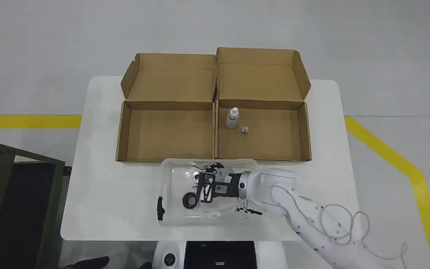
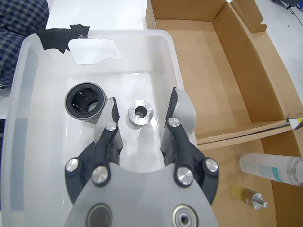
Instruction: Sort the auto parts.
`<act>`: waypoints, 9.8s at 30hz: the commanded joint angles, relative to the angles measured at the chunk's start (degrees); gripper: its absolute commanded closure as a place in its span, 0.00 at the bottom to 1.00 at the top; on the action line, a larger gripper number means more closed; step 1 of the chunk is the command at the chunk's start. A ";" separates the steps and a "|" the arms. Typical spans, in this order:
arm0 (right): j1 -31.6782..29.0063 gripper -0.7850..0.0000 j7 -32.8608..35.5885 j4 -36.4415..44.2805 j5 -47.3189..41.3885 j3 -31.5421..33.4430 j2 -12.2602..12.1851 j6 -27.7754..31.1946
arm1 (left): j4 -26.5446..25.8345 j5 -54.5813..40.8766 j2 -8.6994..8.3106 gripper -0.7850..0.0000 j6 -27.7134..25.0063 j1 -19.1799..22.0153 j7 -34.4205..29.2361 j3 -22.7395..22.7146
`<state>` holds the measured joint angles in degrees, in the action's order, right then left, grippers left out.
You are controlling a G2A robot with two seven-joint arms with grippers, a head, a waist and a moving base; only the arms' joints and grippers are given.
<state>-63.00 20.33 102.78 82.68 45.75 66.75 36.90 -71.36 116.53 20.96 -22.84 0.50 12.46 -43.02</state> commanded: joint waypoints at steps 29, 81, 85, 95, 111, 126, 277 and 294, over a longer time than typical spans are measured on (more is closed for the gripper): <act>3.49 0.51 -0.32 -8.22 -0.12 -3.38 2.21 -0.17 | 0.00 0.00 0.00 0.00 0.00 0.00 0.00 0.00; -3.72 1.00 -11.73 5.05 -10.83 8.03 0.86 5.29 | 0.00 0.00 0.00 0.00 0.00 0.00 0.00 0.00; -5.94 1.00 -14.59 6.10 -13.29 11.96 0.14 6.14 | 0.00 0.00 0.00 0.00 0.00 0.00 0.00 0.00; -10.01 1.00 -19.96 6.77 -20.47 19.29 -1.04 8.73 | 0.00 0.00 0.00 0.00 0.00 0.00 0.00 0.00; -10.50 1.00 -20.85 4.92 -25.68 21.05 -1.21 7.84 | 0.00 0.00 0.00 0.00 0.00 0.00 0.00 0.00; -10.50 1.00 -20.85 4.92 -25.68 21.05 -1.21 7.84 | 0.00 0.00 0.00 0.00 0.00 0.00 0.00 0.00; 1.59 0.13 6.61 2.81 -1.90 3.63 8.95 0.30 | 0.00 0.00 0.00 0.00 0.00 0.00 0.00 0.00; -12.75 0.11 3.32 10.94 2.19 6.64 6.08 1.72 | 0.00 0.00 0.00 0.00 0.00 0.00 0.00 0.00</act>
<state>-75.41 23.80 113.69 84.77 52.55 72.90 38.43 -71.36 116.53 20.96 -22.84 0.50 12.46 -43.02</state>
